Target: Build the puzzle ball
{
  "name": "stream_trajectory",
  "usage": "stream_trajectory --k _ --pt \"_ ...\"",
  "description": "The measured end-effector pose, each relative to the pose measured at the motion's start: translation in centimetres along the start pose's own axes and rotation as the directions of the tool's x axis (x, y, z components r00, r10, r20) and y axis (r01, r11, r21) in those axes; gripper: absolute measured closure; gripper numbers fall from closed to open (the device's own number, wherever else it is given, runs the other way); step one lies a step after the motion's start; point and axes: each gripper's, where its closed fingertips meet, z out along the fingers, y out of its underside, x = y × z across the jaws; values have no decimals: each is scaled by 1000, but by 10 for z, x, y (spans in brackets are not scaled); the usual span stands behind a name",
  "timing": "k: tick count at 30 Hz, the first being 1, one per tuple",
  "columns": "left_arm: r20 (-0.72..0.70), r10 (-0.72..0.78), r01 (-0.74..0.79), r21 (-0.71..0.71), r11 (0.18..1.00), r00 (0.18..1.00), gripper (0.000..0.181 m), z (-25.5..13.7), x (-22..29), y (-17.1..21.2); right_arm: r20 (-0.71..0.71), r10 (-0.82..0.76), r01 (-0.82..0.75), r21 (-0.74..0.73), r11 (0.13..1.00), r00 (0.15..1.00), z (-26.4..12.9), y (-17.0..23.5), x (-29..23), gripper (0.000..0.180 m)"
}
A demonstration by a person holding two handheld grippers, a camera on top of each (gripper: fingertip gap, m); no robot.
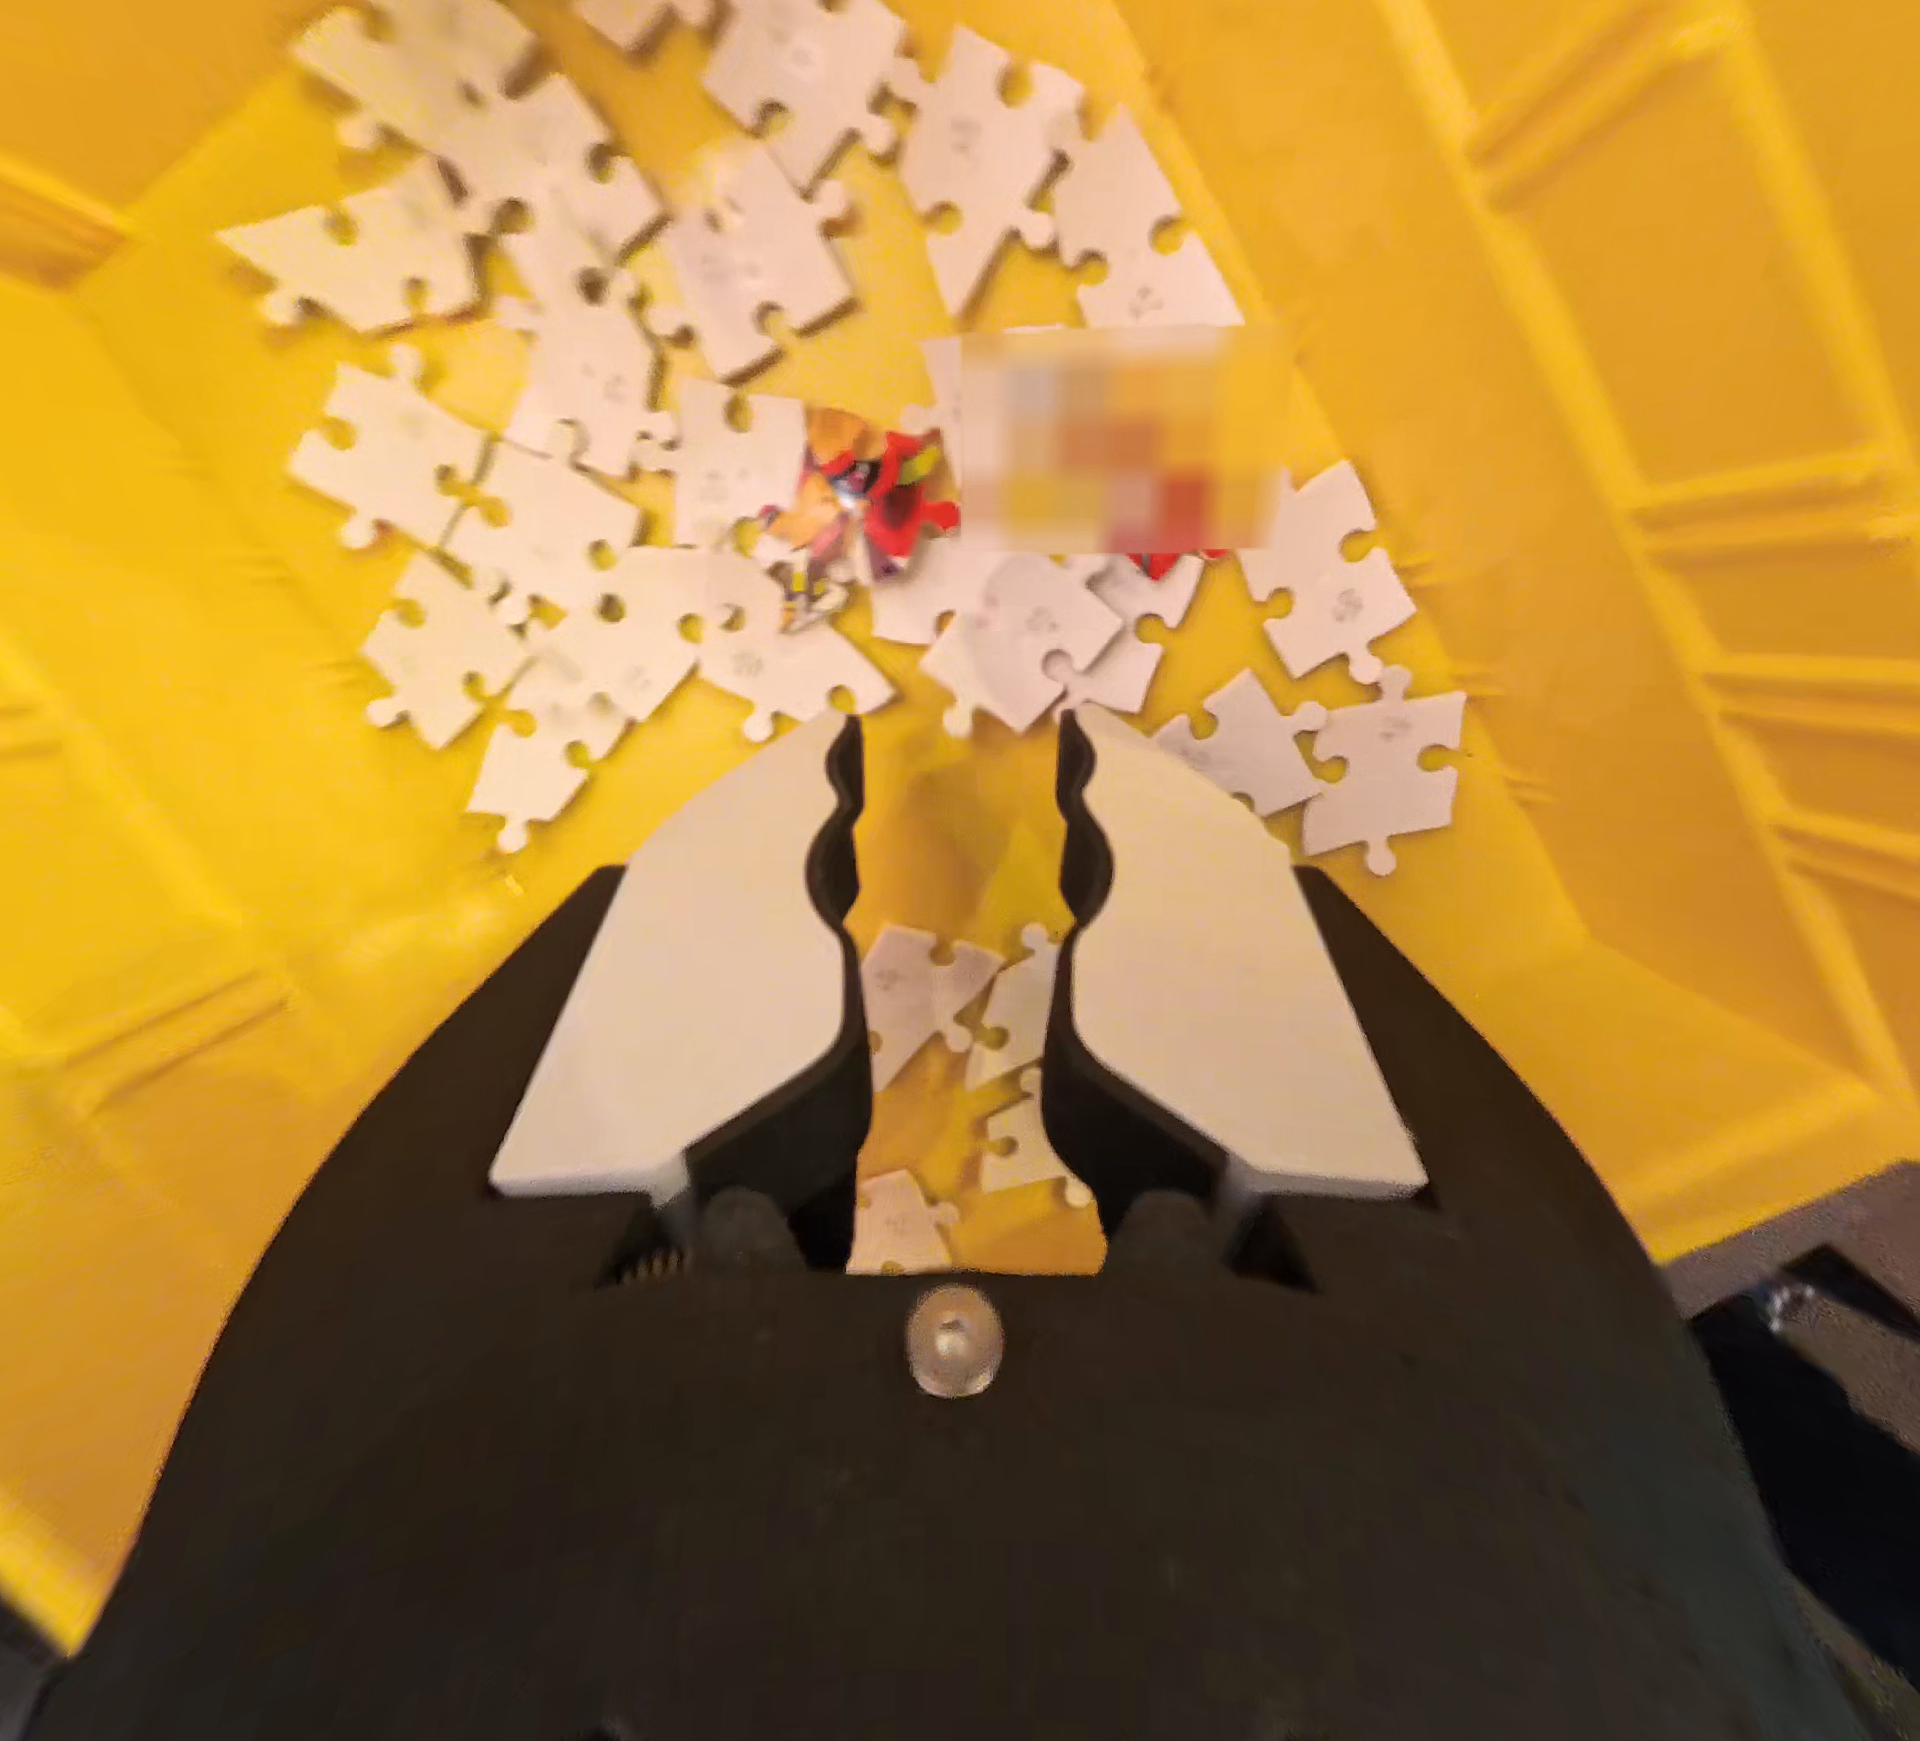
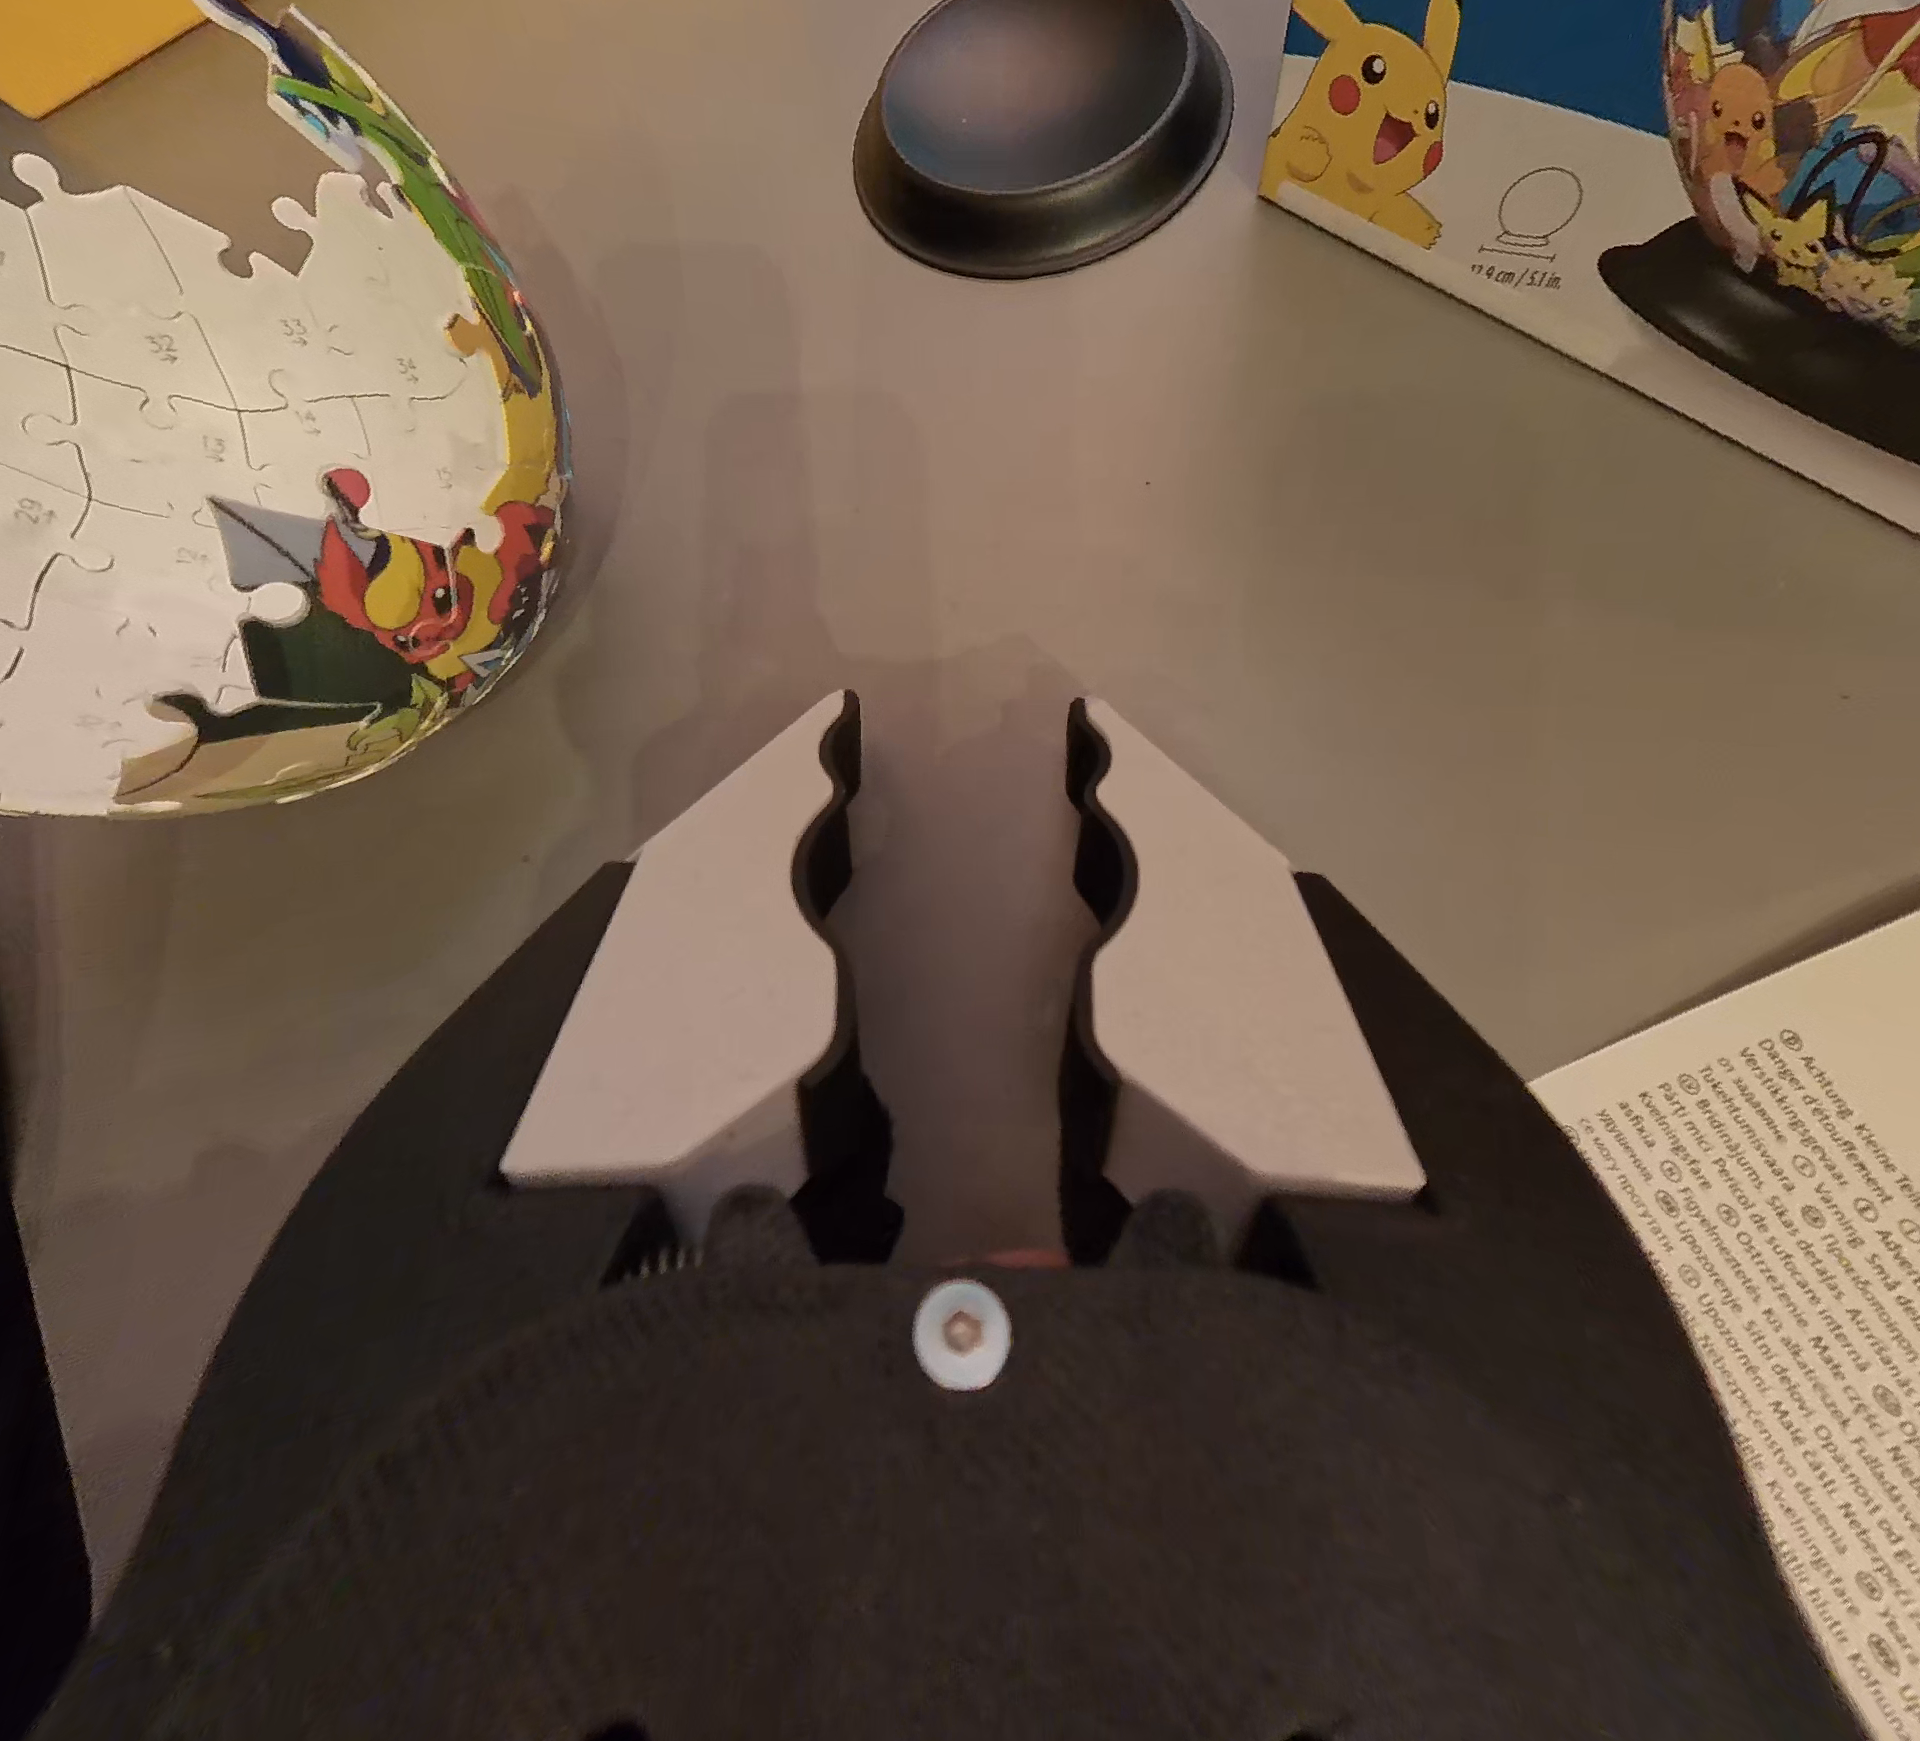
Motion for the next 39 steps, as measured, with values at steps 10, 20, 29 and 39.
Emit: stream_trajectory --k 10,20,29,39 --pt "126 -103 99 39 994 987 134 -34 -32 8 12 3 -3 -1 1000 1000 0 0 -1 141" --pt "59 33 -36 45 998 998 140 3 -16 -22 21 8 -8 6 1000 1000 -1 -1 -1 140" --pt "-3 47 -47 10 999 999 161 24 -16 -30 26 12 -13 9 1000 1000 -1 -1 -1 140" --pt "98 -52 34 173 984 994 162 2 -31 -44 36 16 -16 12 1000 999 -1 -2 -2 140"
